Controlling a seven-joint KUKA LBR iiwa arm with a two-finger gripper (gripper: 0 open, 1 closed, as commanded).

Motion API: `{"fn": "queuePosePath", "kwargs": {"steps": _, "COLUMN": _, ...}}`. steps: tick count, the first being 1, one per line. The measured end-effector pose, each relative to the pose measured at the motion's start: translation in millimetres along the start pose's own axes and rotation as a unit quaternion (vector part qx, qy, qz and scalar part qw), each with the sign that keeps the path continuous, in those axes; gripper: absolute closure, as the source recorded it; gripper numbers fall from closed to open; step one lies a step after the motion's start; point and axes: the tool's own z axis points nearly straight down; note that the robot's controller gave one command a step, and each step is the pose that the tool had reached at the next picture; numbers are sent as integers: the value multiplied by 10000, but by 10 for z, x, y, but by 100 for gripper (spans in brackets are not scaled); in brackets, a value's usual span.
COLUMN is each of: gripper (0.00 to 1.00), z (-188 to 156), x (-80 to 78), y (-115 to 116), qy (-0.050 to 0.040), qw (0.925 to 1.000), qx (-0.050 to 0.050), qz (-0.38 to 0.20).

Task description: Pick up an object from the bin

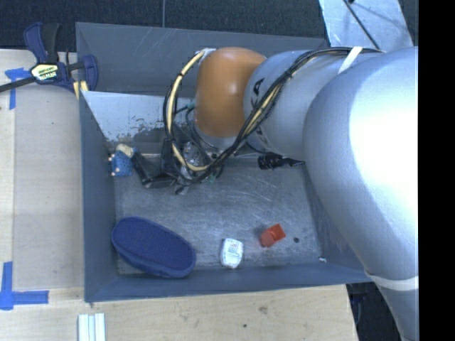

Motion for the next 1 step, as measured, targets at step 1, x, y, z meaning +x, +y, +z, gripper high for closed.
{"fn": "queuePosePath", "kwargs": {"steps": 1, "gripper": 100, "z": -680, "x": 493, "y": 170, "qy": -90, "qw": 9998, "qx": -52, "qz": -164}}
